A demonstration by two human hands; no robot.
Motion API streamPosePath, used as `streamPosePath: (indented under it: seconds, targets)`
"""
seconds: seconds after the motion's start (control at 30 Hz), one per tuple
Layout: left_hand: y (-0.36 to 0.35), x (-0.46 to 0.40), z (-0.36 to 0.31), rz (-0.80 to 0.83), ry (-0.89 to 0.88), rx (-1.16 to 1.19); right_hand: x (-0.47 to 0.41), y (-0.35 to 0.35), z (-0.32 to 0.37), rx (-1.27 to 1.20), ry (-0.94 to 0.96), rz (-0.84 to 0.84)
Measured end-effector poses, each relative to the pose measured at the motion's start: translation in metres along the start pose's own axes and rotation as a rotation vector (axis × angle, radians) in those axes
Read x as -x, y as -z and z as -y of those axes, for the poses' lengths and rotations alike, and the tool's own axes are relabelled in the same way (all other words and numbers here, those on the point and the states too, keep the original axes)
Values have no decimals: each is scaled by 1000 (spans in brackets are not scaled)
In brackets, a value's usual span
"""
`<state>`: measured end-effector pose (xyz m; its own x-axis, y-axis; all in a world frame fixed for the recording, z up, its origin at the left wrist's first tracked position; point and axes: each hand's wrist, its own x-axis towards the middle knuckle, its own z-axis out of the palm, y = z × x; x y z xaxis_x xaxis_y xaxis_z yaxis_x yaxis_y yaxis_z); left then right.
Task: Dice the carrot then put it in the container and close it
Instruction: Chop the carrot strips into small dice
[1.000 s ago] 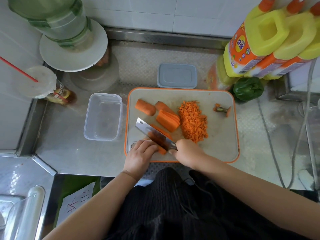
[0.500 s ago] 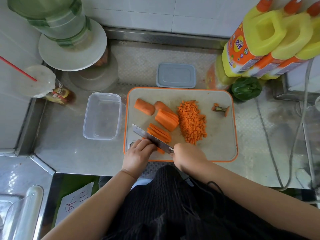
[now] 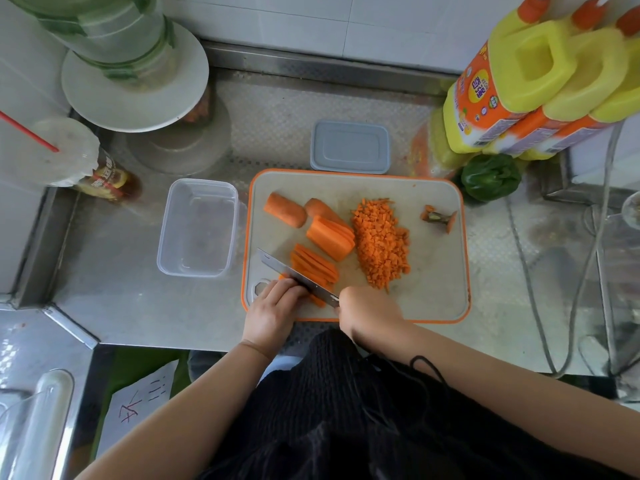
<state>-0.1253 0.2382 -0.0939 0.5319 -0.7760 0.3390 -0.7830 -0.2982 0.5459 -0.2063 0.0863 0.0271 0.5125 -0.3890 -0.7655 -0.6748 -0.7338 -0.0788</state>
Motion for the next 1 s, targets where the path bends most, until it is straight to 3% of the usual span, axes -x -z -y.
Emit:
streamPosePath:
  seconds: [0.63, 0.87, 1.0]
  targets:
    - [1, 0, -5, 62, 10, -37, -10, -8, -14, -199, 90, 4]
    - [10, -12, -8, 127, -9, -133, -2, 6, -18, -346, 54, -106]
    - [19, -15, -10, 56, -96, -189, 3, 11, -22, -362, 73, -160]
